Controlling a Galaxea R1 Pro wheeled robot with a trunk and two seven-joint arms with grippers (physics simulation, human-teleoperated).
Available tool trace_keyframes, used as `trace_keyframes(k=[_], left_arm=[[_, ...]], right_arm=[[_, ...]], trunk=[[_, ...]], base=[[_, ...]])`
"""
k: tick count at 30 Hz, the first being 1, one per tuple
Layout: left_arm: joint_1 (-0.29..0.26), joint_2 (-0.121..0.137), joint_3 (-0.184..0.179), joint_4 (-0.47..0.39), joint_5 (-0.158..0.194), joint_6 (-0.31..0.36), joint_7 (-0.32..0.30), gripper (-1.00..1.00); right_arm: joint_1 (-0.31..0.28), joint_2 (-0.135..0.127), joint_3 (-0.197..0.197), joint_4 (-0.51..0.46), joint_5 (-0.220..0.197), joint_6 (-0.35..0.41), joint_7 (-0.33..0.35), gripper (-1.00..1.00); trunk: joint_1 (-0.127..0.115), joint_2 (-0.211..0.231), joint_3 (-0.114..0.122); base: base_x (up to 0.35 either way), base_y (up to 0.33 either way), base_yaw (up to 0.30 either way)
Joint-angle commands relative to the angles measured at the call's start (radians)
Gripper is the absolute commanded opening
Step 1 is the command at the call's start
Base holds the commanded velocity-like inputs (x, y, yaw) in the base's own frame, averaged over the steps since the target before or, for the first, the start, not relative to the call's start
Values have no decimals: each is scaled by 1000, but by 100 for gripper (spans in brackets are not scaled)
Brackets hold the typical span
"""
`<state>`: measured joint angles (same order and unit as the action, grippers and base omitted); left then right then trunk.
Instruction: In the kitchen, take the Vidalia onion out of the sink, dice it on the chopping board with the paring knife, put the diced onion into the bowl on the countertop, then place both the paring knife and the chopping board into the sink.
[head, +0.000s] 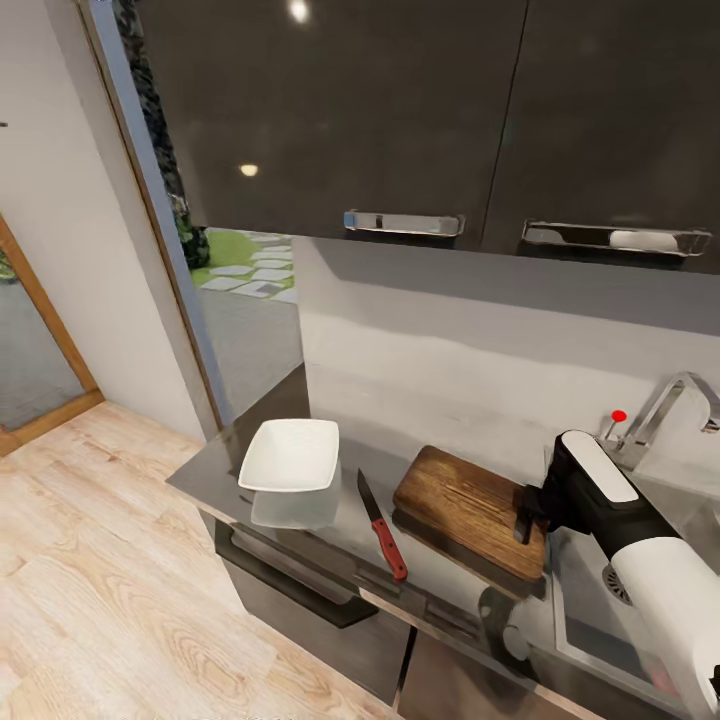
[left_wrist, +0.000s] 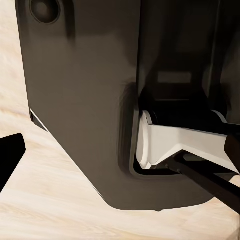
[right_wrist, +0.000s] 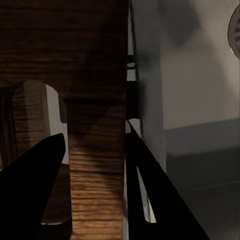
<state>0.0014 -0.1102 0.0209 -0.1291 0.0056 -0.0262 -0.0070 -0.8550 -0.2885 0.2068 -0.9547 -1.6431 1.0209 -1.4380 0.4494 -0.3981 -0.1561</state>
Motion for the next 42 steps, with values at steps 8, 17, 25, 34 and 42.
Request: trace_keyframes(k=[8,17,25,34,42], left_arm=[[0,1,2,-1,1,-1,-1,100],[0,1,2,-1,1,-1,-1,100],[0,1,2,-1,1,-1,-1,100],[0,1,2,-1,1,-1,-1,100],[0,1,2,-1,1,-1,-1,100]], right_arm=[[-1,-1,3,-1,-11,10,-10,-100],[-1,-1,3,-1,-11,10,-10,-100],[-1,-1,3,-1,-11,10,-10,-100],[0,0,5,-1,-11,10,-10,-100],[1,3,5,5,-11,9,-9,-100]], trunk=[[1,-2,-2],[1,-2,-2],[1,-2,-2],[1,-2,-2],[1,-2,-2]], base=[[0,-5,76],[0,-44,1],[0,-66,0],[0,-20,0],[0,0,0]])
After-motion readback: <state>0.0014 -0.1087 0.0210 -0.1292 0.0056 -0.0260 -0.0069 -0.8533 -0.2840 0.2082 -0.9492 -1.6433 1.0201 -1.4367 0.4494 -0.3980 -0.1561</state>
